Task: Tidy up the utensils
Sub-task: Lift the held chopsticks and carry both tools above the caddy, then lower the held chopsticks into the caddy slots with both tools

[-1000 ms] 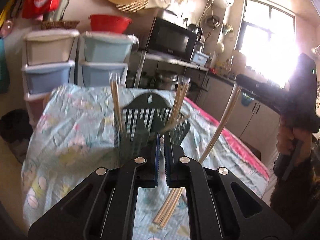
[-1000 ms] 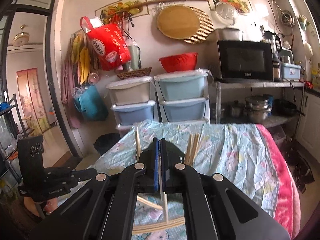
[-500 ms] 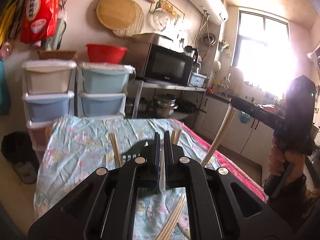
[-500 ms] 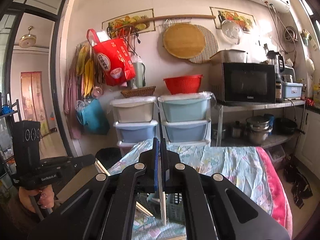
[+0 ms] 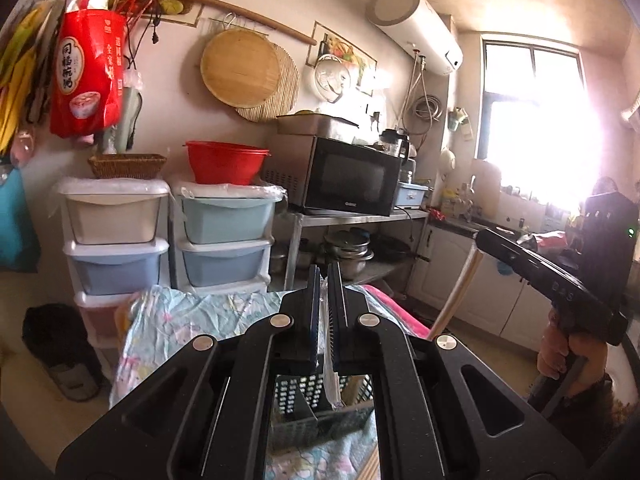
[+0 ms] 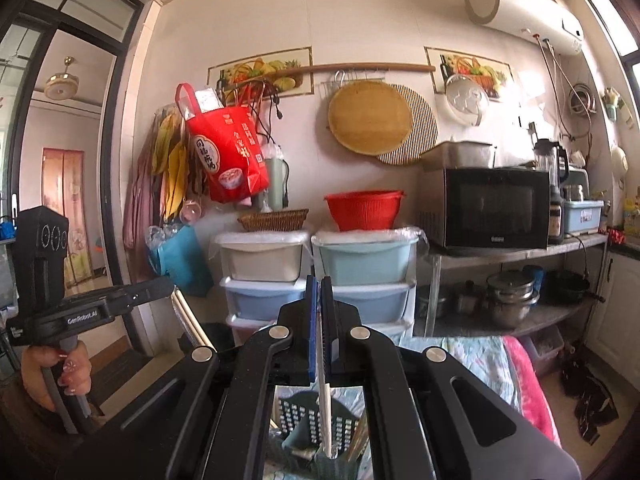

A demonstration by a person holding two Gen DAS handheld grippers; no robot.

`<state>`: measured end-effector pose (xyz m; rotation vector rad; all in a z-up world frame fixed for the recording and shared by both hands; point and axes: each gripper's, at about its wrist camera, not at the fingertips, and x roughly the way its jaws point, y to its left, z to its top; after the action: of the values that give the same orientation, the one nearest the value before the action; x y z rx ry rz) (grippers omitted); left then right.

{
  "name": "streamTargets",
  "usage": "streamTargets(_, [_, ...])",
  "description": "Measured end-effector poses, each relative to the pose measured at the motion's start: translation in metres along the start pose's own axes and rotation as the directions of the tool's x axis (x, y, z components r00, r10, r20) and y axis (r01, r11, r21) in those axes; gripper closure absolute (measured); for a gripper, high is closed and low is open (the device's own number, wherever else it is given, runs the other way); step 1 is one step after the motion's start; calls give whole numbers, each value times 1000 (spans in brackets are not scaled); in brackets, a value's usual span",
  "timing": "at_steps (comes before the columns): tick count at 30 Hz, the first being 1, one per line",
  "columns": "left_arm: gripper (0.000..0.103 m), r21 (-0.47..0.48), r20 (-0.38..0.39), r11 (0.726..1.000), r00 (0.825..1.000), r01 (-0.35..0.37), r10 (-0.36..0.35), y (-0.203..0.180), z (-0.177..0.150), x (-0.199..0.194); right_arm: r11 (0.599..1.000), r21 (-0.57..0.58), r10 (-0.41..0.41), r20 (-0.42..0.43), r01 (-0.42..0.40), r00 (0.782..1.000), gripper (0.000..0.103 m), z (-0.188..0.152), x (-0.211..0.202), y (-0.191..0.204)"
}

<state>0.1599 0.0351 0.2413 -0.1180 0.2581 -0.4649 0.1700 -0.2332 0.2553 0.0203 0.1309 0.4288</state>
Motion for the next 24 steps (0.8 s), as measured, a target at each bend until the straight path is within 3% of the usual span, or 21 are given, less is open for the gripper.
streamTargets(13, [101,-23,11,997,997,-78,78,22,14,25,999,-40,-5,78,8,997,101,24,16,2])
streamTargets(24, [101,-44,-42,994,995,-96,94,36,-4,51,1000,-16,-11,-1,11,1000,101,2,50,-7])
